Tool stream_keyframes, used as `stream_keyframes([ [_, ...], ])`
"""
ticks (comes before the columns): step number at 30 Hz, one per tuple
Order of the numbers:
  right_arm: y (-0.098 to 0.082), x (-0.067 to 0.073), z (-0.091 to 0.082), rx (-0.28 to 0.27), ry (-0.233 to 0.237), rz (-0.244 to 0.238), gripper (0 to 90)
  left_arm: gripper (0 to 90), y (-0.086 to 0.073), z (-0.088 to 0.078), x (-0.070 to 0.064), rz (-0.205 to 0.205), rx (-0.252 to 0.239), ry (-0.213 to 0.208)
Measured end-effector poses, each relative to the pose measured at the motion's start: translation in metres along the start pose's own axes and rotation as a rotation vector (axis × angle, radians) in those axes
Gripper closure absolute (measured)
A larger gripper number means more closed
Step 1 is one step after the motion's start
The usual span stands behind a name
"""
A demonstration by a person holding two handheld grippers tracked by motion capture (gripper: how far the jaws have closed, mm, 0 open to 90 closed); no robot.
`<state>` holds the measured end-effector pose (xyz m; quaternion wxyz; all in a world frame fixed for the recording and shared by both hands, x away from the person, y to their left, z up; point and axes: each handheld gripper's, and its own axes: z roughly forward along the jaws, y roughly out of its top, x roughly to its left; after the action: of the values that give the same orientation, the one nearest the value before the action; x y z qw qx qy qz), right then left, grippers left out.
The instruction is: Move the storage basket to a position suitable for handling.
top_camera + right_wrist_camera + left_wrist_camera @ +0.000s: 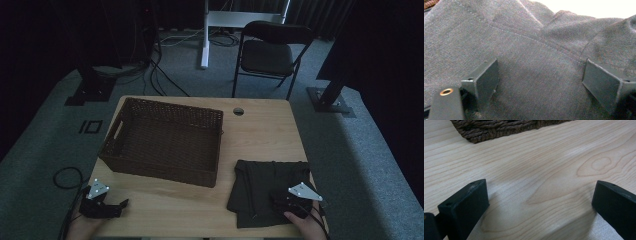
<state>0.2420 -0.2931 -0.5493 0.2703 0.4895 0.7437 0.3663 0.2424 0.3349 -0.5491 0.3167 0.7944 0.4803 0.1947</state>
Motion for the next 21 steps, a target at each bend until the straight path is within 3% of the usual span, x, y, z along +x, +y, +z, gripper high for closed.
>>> stream_keyframes([
  [12,0.008,0.002,-0.005,-0.037,0.011,0.043,13.7,0.9,-0.001,-0.007,0.014,-0.03,0.008,-0.044],
  [21,0.035,0.021,0.009,-0.075,0.059,0.049,14.4,1.0,0.008,-0.015,0.025,-0.049,-0.04,-0.065],
])
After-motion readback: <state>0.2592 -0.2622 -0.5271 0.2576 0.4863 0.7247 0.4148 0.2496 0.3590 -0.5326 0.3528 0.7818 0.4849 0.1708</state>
